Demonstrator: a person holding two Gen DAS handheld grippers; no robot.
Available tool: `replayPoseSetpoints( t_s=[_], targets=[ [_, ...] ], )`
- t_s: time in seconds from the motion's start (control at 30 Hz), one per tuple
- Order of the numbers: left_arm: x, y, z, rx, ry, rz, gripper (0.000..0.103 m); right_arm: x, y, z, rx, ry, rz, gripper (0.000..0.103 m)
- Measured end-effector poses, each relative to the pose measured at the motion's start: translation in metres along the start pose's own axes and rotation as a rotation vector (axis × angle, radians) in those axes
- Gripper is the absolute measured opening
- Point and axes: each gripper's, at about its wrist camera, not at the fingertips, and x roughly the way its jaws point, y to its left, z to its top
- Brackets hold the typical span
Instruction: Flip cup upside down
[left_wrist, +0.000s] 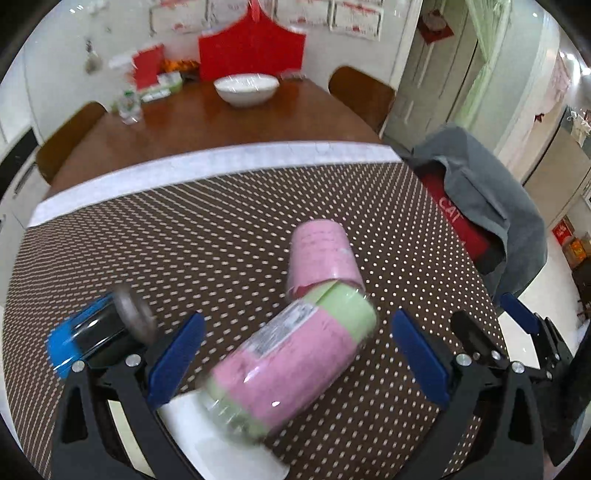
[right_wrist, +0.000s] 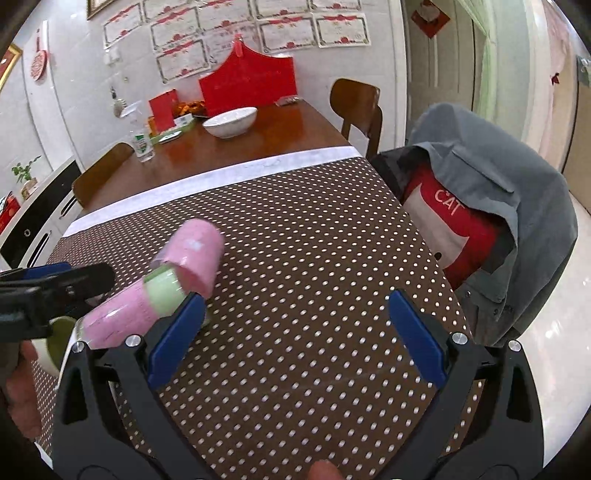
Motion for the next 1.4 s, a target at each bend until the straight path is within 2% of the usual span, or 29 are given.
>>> replayPoseSetpoints(
  t_s=[0.13, 0.27, 0.43, 0.5, 0.57, 0.63, 0.67, 0.8, 1.03, 1.17, 1.4],
  targets=[
    [0.035, -0.004, 0.018, -0.011, 0.101, -0.039, 0.099, 0.012, -0.009, 0.004, 0.023, 0.014, -0.004, 0.097],
    [0.056, -0.011, 0.031, 0.001, 0.147, -0.048, 0.099, 0.021, -0.013, 0.007, 0.035, 0.023, 0.005, 0.097],
    [0.089, -0.017, 0.037, -0.006, 0.243, -0.084, 0.099, 0.025, -0.018, 0.008, 0.052, 0.029, 0.017, 0.097],
    [0.095, -0.019, 0.039, 0.001, 0.246, -0.085, 0.099, 0.026, -0.022, 0.008, 0.063, 0.026, 0.019, 0.097],
    [0.103, -0.021, 0.043, 0.001, 0.253, -0.102, 0.093, 0.027, -0.024, 0.008, 0.072, 0.025, 0.023, 0.097],
    [0.111, -0.022, 0.044, 0.000, 0.278, -0.105, 0.067, 0.026, -0.026, 0.008, 0.077, 0.025, 0.024, 0.097],
    [0.115, -0.022, 0.045, 0.006, 0.285, -0.108, 0.067, 0.026, -0.027, 0.008, 0.079, 0.024, 0.024, 0.097],
    [0.116, -0.027, 0.047, 0.039, 0.277, -0.116, 0.066, 0.023, -0.031, 0.007, 0.090, 0.018, 0.025, 0.097],
    [0.105, -0.017, 0.068, -0.006, 0.212, -0.119, 0.065, 0.015, -0.034, 0.005, 0.106, 0.004, 0.017, 0.097],
    [0.078, -0.012, 0.074, -0.020, 0.157, -0.142, 0.065, 0.007, -0.034, 0.005, 0.114, -0.006, 0.006, 0.097],
    [0.006, 0.000, 0.057, -0.011, 0.080, -0.175, 0.065, -0.024, -0.017, 0.000, 0.107, -0.041, 0.017, 0.097]
  ],
)
